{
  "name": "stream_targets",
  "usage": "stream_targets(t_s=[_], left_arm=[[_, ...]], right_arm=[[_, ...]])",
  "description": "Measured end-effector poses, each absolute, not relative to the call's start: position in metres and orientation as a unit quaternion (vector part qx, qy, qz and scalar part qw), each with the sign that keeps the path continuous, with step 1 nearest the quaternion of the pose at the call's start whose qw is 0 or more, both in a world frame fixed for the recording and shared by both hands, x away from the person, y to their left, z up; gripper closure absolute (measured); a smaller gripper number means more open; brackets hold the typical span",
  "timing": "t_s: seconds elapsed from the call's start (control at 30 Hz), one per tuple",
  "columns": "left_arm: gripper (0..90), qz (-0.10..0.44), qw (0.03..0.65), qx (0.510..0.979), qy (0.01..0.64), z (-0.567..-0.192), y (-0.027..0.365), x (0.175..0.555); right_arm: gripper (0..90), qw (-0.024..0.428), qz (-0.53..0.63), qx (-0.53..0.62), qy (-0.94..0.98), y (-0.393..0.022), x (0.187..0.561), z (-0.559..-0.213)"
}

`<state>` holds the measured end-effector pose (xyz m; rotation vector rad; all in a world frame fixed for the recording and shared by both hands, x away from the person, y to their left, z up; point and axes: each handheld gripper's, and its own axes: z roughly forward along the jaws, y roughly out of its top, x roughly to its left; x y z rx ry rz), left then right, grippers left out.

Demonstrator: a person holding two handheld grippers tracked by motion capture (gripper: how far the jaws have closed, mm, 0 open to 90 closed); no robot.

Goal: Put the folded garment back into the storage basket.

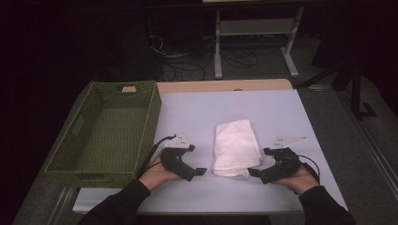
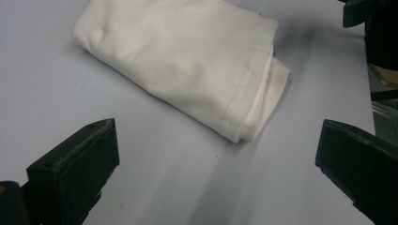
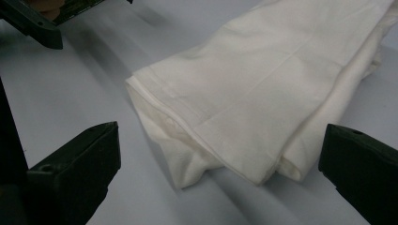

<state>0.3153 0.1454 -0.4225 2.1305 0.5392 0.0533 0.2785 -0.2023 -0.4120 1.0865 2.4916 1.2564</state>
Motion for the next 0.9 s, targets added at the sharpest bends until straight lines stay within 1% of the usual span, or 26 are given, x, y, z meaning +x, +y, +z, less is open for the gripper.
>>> stream_targets(t_s=[0.73, 0.8, 0.9], left_arm=[[0.0, 0.022, 0.449, 0.866, 0.221, -0.424, 0.146, 0.315], [0.0, 0.022, 0.449, 0.865, 0.222, -0.424, 0.146, 0.315], [0.0, 0.022, 0.449, 0.865, 0.222, -0.424, 0.146, 0.315]], right_arm=[[0.0, 0.048, 0.41, 0.348, 0.842, -0.184, 0.276, -0.421], [0.5, 0.047, 0.41, 0.348, 0.842, -0.183, 0.276, -0.421], [4.7, 0.046, 0.41, 0.349, 0.842, -0.181, 0.274, -0.421]])
